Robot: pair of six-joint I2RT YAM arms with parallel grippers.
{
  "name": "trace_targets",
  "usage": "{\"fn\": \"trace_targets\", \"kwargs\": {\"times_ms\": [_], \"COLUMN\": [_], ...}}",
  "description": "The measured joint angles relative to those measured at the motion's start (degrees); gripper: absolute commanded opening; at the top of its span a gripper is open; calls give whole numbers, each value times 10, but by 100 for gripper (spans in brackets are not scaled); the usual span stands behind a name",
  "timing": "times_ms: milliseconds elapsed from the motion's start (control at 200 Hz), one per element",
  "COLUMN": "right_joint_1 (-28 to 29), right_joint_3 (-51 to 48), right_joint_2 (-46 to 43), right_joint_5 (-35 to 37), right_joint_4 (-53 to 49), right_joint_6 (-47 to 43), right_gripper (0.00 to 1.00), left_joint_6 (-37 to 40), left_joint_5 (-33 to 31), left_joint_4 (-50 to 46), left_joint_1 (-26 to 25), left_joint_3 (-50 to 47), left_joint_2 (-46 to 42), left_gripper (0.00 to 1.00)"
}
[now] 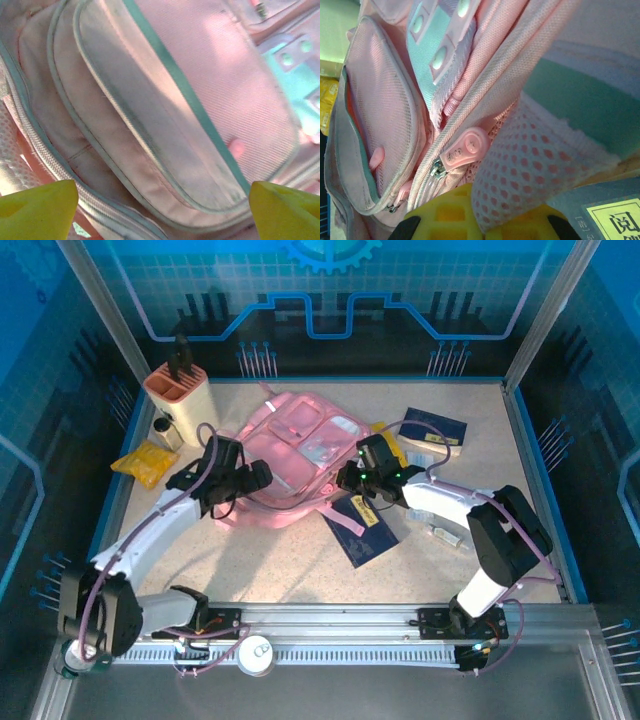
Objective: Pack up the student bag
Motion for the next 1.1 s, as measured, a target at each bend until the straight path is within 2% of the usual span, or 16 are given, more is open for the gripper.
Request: {"fn": "trace_targets", "kwargs": {"times_ms": [150, 355, 575, 825, 976, 1101], "right_joint_1": [3, 4, 4, 6, 9, 14], "right_joint_3": [-8, -8, -8, -8, -7, -6], "right_joint_2": [-5, -10, -20, -20, -23, -29], "right_joint_5": [9, 15, 14, 14, 15, 16], "right_joint_4": [11, 10, 10, 10, 8, 1], "right_joint_6": [13, 23, 28, 40, 47, 53], "right_gripper": [2, 2, 2, 3, 3, 3], "left_joint_6": [-5, -29, -66, -76, -76, -73], "left_joint_5": [10, 6, -11, -43, -64, -85], "left_joint_4": [-26, -31, 41, 159, 238, 265], "left_joint_1": [-31, -153, -257, -345, -368, -371], "left_joint_3": [0, -3, -65, -99, -99, -83], "left_joint_2": [-52, -83, -83, -1, 68, 129], "left_gripper": [84, 78, 70, 64, 63, 63]}}
